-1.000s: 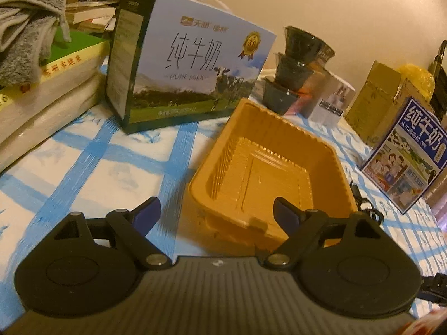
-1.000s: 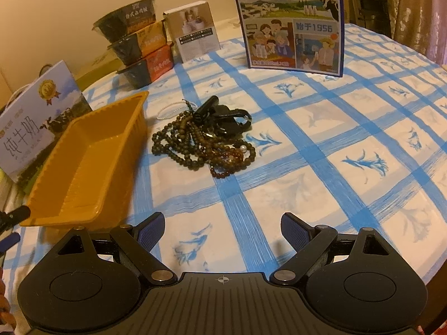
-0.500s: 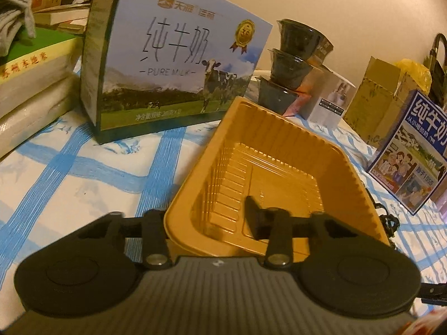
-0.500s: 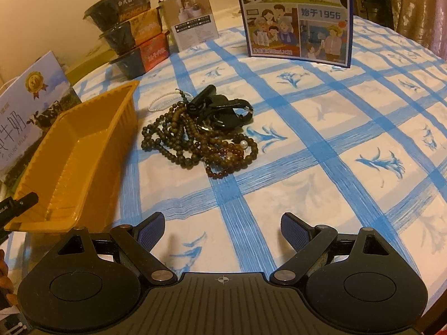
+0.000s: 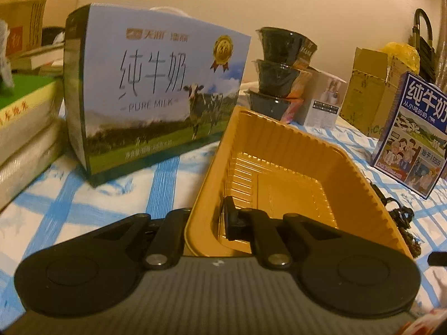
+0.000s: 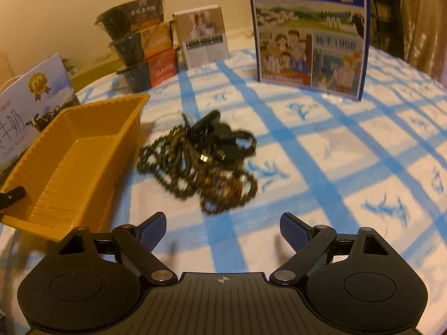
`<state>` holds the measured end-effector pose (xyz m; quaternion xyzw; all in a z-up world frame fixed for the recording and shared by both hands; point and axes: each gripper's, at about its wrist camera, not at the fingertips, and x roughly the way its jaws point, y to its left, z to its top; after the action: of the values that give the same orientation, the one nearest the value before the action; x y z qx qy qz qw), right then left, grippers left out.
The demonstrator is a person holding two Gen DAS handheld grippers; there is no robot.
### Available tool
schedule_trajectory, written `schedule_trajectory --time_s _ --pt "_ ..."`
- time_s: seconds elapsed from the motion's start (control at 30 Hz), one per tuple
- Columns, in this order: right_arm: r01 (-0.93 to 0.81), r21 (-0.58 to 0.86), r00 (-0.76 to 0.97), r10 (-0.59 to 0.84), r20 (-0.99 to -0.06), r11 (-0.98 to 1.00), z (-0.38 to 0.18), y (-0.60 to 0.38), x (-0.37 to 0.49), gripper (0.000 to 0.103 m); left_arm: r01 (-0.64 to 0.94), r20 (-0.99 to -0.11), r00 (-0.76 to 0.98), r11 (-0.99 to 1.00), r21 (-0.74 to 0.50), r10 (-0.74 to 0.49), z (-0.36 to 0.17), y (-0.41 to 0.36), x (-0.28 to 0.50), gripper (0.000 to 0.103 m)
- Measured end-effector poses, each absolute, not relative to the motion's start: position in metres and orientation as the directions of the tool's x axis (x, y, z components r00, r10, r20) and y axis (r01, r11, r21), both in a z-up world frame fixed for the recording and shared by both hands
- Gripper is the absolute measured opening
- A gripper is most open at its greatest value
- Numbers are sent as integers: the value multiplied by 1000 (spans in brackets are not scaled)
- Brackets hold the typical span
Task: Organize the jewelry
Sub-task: 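Grasp a small black item from the bead pile with the right gripper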
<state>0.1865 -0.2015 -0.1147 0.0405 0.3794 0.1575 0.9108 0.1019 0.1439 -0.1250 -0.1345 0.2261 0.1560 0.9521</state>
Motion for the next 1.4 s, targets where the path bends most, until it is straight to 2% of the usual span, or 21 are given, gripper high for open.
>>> schedule_trajectory --time_s 0.33,0.47,0.57,0.63,0.8,0.87,0.93,0.97,1.0,1.13,1.4 --pt "-318 141 716 335 -613 938 -118 -207 240 72 -381 -451 846 914 -140 284 -118 152 108 9" --pt "-375 136 707 377 -599 917 -114 -201 260 59 -378 -449 846 917 -128 287 -116 153 111 9" --pt "-409 115 701 392 -596 906 -113 -194 277 56 -376 -445 848 919 -121 289 -115 153 113 9" --pt "-429 100 694 398 -599 898 -114 -188 288 53 -374 -444 848 920 -118 288 -115 153 116 9" --pt "-469 102 645 419 -640 878 -123 -174 315 39 -369 -440 851 923 -111 287 -115 154 121 9" --pt "-471 93 622 406 -669 877 -128 -167 323 38 -367 -439 852 924 -110 286 -115 154 122 9" --pt "-473 96 608 403 -684 876 -131 -165 328 30 -366 -435 853 924 -107 287 -114 154 124 9" --pt "-471 101 605 404 -686 876 -133 -165 330 23 -366 -432 854 925 -106 288 -113 152 123 9" --pt "-464 105 609 403 -683 880 -133 -166 331 21 -364 -430 856 925 -106 287 -112 152 124 9" --pt "-420 185 646 436 -626 889 -124 -182 332 21 -362 -421 860 926 -109 287 -110 152 125 9" --pt "-396 375 719 537 -441 838 -89 -212 322 21 -359 -418 863 927 -111 284 -107 153 128 9"
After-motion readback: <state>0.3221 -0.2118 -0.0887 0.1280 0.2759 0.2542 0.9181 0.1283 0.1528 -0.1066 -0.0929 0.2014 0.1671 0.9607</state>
